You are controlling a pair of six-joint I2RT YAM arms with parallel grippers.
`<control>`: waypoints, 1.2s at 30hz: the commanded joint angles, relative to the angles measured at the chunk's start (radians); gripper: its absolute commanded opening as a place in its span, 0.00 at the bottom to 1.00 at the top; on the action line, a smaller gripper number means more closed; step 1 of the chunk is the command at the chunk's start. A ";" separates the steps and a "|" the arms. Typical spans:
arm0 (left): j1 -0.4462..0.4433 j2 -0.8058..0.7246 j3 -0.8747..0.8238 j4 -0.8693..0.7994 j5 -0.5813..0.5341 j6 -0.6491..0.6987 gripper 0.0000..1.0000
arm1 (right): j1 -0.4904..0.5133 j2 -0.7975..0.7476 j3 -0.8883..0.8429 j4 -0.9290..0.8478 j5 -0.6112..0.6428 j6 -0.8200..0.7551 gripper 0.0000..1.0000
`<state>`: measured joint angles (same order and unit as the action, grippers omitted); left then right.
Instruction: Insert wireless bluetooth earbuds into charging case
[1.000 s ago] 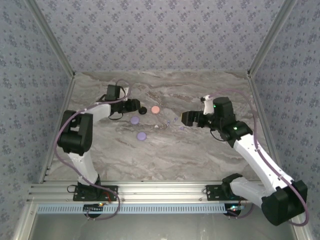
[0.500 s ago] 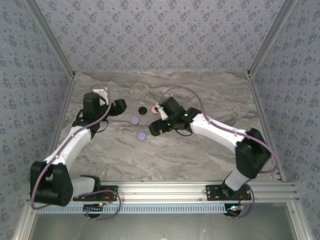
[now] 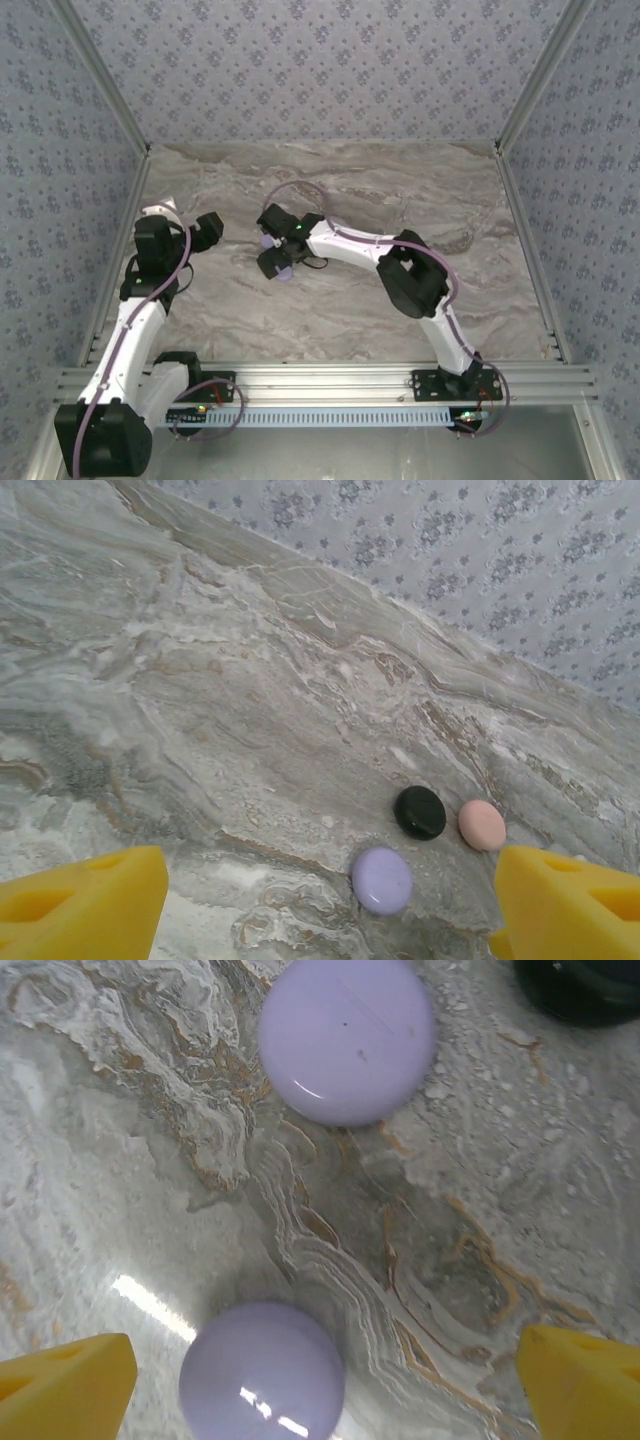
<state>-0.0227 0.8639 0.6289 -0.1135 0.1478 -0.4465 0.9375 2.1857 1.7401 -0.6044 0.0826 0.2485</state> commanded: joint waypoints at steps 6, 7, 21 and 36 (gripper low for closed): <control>0.011 -0.032 -0.011 -0.040 -0.013 0.007 0.85 | 0.019 0.146 0.162 -0.141 0.117 -0.030 1.00; 0.011 -0.032 -0.011 -0.040 -0.012 0.006 0.85 | 0.018 0.146 0.160 -0.145 0.117 -0.030 0.99; 0.011 -0.022 -0.021 -0.022 -0.005 -0.004 0.86 | 0.016 0.029 -0.014 -0.135 0.099 0.032 0.85; 0.011 -0.006 -0.020 -0.010 0.007 -0.012 0.87 | -0.011 0.009 -0.096 -0.053 0.005 0.023 0.67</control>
<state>-0.0185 0.8593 0.6121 -0.1452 0.1417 -0.4477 0.9382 2.1983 1.6718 -0.6472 0.1089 0.2852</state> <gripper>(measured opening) 0.871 0.688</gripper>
